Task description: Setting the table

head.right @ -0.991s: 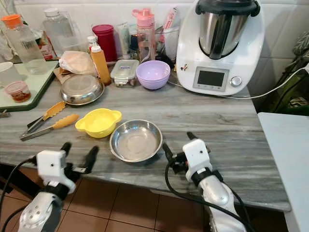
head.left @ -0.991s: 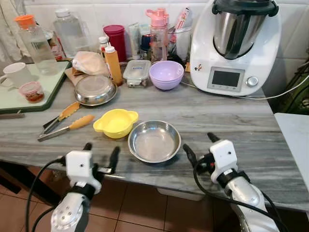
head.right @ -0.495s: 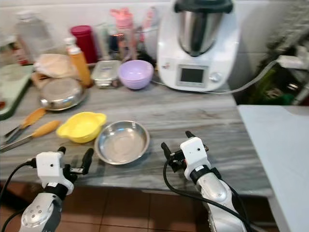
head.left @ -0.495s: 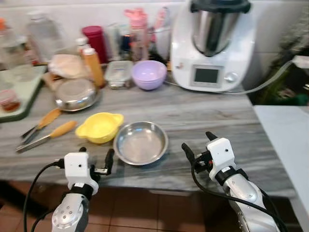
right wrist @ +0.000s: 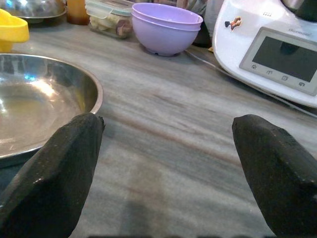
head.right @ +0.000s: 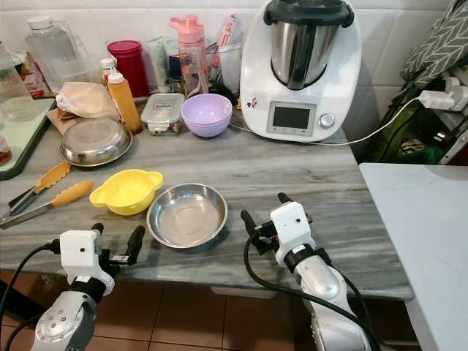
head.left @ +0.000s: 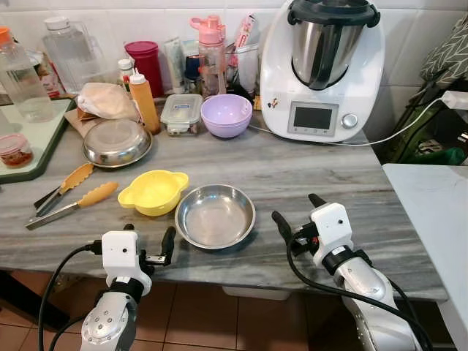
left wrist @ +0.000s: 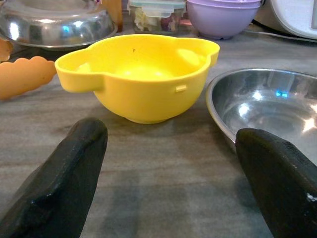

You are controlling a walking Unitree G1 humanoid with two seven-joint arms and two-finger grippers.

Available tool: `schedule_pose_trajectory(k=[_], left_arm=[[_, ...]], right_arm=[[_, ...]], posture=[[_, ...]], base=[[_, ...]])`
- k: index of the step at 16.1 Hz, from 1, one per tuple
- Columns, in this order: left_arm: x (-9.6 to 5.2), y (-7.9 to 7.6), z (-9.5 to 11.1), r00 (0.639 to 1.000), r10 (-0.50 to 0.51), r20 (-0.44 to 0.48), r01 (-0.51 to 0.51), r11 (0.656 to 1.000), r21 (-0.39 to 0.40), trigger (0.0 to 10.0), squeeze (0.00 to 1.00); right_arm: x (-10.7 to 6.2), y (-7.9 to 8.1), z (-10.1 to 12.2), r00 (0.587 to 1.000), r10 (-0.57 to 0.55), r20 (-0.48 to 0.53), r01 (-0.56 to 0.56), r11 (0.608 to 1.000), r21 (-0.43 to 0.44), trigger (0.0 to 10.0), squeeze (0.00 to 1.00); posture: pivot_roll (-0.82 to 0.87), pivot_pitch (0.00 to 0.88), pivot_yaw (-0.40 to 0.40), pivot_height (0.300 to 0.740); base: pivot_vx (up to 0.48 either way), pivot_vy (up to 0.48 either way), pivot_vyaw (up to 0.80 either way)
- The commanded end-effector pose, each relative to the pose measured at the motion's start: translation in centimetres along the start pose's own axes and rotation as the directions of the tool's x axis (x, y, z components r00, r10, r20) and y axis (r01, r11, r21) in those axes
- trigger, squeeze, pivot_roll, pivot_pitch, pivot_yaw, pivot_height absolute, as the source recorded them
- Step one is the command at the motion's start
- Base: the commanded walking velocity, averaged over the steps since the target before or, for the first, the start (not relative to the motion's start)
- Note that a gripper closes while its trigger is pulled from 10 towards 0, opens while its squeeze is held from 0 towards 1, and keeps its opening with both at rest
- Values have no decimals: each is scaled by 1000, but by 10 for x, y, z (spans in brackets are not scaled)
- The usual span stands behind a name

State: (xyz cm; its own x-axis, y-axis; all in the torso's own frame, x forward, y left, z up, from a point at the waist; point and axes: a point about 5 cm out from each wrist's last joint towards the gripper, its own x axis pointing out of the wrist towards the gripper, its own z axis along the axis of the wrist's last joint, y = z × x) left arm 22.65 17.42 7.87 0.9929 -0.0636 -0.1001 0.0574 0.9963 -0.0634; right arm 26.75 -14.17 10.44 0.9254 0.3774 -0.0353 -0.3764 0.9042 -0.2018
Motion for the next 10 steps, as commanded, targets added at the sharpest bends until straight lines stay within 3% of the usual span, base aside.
schedule_pose_trajectory(k=[1,10], left_arm=[[1,3,4,1000,13,10,-13,1000,4,10000,0],[0,2,0,1000,22,-12,-22,1000,5,10000,0]], right_arm=[[0,-2,-2,1000,-10,-11,10,1000,10,10000,0],[0,-2,-5,999,-17,-31,18,999,26,10000,0]], posture=[[-116,0,37,740],[-119,0,32,740]], base=[[-247,0,0],[-287,0,0]])
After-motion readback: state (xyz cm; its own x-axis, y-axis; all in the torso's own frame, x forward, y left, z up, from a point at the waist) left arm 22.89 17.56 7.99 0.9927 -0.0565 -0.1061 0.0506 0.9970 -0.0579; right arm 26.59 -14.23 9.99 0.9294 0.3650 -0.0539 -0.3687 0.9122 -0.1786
